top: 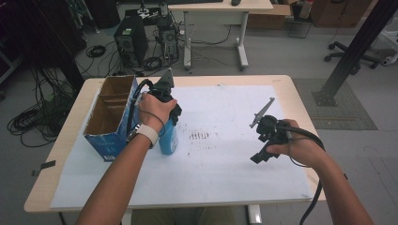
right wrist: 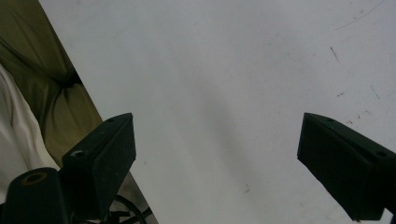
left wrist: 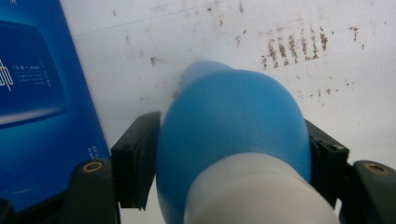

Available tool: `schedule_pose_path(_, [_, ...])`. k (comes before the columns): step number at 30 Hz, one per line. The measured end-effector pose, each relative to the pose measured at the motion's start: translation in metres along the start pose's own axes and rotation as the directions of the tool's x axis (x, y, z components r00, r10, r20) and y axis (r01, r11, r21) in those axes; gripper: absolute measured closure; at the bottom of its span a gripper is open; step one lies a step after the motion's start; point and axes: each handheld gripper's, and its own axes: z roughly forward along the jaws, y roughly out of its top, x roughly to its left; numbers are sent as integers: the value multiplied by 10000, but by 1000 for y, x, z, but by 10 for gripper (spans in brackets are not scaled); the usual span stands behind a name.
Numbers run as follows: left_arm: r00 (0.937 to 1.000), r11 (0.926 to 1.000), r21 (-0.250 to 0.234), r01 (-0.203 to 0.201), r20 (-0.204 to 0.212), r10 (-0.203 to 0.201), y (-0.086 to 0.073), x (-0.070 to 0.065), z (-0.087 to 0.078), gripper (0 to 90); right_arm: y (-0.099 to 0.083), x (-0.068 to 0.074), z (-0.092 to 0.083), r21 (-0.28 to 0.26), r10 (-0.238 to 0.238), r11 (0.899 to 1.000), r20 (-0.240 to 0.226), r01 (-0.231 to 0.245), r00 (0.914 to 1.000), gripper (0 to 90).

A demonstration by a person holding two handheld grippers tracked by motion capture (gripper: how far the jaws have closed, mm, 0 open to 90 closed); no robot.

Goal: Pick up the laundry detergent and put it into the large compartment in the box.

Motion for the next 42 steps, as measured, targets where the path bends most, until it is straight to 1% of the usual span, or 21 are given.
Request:
schedule_pose_path(2, [10000, 10000, -36, 25, 22, -25, 0, -1, -1, 362, 0, 0, 0, -30, -1, 10000, 6, 1, 10000, 117])
schedule_pose_path(3, [10000, 10000, -40, -23, 7, 23, 0, -1, -1, 368, -1, 0, 0, -25, 10, 10000, 15, -10, 10000, 117])
schedule_pose_path(10, [10000, 10000, -27, -36, -27, 36, -1, -1, -1, 370, -2, 0, 0, -29, 18, 10000, 8, -18, 10000, 117])
schedule_pose_path(14, [10000, 9999, 41, -97, 20, 97, 0, -1, -1, 371, -2, 0, 0, -25, 48, 10000, 12, -48, 10000, 117])
schedule_pose_path(22, [10000, 10000, 1, -94, 27, 94, 0, 0, -2, 373, 0, -1, -1, -21, 18, 10000, 26, -18, 10000, 117])
schedule_pose_path(26, [10000, 10000, -86, -5, 41, 5, 0, 2, -6, 374, 1, -1, 0, -11, 1, 10000, 11, -1, 10000, 117])
schedule_pose_path(28, [10000, 10000, -26, -43, 32, 43, 1, 2, -8, 373, 1, 0, 0, -11, 0, 10000, 11, 0, 10000, 117])
schedule_pose_path(32, [10000, 9999, -110, -40, -53, 39, 0, 3, -15, 374, 1, -1, -1, -12, 2, 10000, 28, -2, 10000, 117])
schedule_pose_path(42, [10000, 9999, -122, -18, 15, 18, -1, 3, -29, 373, 0, 0, -2, -40, -1, 10000, 48, 1, 10000, 117])
